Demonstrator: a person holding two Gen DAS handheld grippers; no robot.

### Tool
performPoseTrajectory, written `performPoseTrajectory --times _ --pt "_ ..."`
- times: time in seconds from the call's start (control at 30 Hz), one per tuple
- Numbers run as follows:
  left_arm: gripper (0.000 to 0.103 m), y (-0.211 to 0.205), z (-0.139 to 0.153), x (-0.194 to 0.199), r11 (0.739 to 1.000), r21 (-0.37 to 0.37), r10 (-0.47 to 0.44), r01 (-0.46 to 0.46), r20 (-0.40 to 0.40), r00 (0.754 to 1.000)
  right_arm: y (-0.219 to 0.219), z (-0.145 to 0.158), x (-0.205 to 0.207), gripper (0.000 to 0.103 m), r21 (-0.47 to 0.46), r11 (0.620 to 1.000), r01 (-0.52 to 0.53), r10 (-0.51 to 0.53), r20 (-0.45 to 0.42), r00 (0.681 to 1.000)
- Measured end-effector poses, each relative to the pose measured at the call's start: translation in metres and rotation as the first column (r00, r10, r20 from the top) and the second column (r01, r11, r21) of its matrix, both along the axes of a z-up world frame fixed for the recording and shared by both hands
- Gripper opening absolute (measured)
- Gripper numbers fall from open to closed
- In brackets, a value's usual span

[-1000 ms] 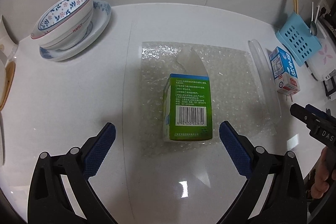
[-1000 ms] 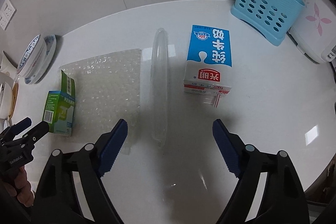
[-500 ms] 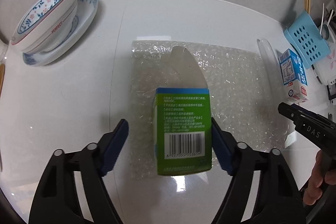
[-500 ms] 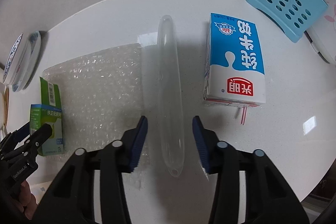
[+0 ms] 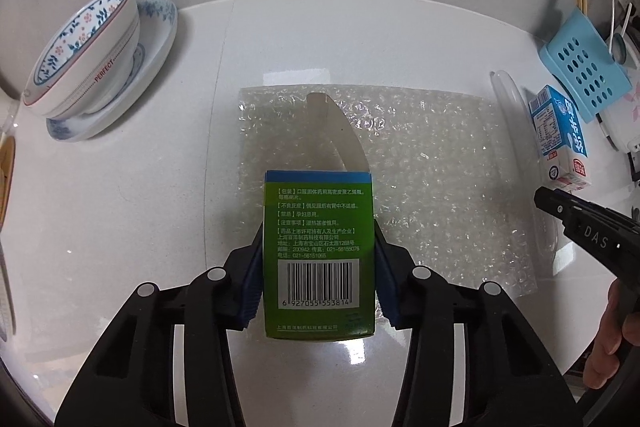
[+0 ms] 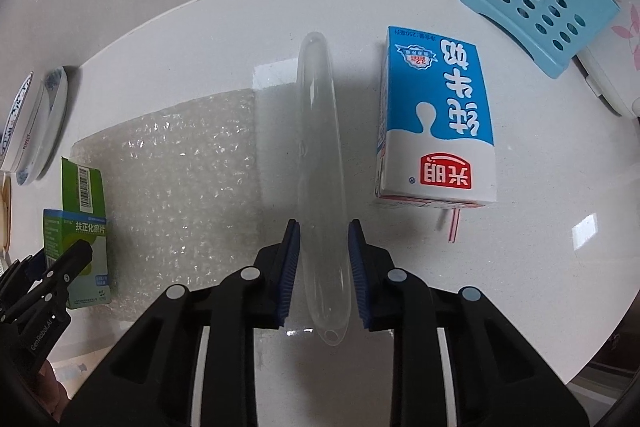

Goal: Collect trash
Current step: 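Lift the green box and clear tube with both grippers off the counter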

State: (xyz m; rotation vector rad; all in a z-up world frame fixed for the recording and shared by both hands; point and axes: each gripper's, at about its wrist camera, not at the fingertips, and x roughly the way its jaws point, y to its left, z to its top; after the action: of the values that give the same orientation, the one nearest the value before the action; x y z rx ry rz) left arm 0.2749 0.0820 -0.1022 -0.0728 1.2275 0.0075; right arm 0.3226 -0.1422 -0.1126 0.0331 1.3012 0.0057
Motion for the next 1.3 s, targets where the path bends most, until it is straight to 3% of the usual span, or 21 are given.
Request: performPoseTrajectory --times 0.87,1.3 --pt "0.045 0.009 0.034 -0.036 1.000 -0.001 -0.020 0.020 0.037 0.999 -0.001 0.057 -0.041 0.023 0.016 1.000 -0.025 0.023 0.108 0.994" --pt "0.045 -0.013 0.070 -0.084 1.000 -0.007 0.023 -0.022 0.094 0.995 -0.015 0.097 -0.090 0.022 0.062 0.994 -0.094 0.081 0.180 0.980"
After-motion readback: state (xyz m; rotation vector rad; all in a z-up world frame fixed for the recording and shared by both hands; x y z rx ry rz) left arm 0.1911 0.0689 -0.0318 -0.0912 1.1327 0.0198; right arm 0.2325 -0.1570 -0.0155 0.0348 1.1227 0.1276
